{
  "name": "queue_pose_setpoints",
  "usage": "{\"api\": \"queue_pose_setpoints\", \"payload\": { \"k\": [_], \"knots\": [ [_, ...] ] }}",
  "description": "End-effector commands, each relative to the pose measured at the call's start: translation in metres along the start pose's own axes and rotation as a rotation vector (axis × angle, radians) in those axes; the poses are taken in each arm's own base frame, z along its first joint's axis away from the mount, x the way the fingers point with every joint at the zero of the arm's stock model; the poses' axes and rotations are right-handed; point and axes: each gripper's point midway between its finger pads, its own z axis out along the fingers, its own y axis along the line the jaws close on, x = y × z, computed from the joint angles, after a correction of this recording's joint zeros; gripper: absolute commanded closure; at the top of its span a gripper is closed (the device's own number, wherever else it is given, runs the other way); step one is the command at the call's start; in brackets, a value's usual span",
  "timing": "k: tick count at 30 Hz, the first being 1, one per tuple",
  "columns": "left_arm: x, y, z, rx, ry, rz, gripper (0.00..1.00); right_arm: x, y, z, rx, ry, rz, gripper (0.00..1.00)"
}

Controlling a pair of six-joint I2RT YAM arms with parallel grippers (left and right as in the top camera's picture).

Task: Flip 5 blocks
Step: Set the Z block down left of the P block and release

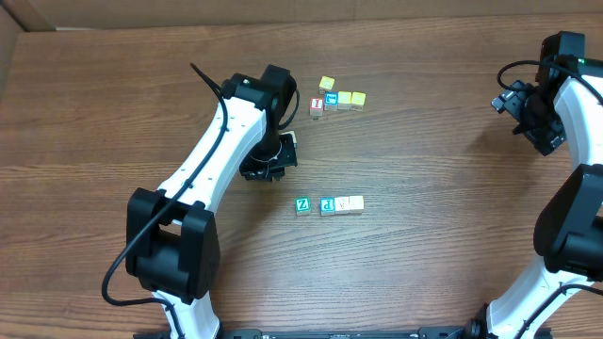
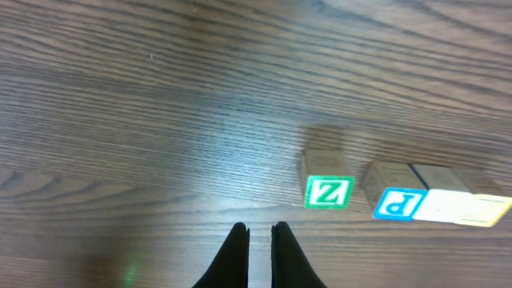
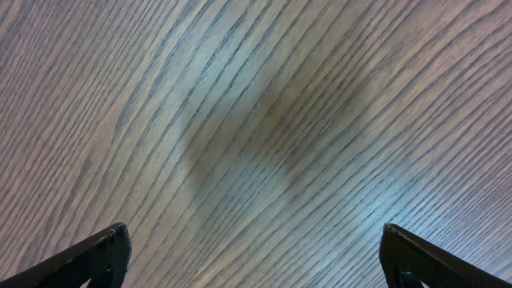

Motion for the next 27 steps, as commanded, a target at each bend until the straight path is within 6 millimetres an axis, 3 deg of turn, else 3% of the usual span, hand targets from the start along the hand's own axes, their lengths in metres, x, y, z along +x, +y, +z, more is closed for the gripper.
{"api": "queue_pose_setpoints", "payload": {
  "k": [1, 11, 27],
  "knots": [
    [0.013, 0.011, 0.022, -0.06, 0.037, 0.027, 0.96, -0.008, 0.002, -0.015, -0.019, -0.042, 0.001, 0.0],
    [0.018, 0.001, 0.082, 0.037, 0.034, 0.03, 0.96, -0.008, 0.002, -0.015, -0.019, -0.042, 0.001, 0.0],
    [0.038, -0.035, 0.093, 0.129, 0.055, 0.093, 0.96, -0.008, 0.002, -0.015, -0.019, -0.042, 0.001, 0.0]
  ]
}}
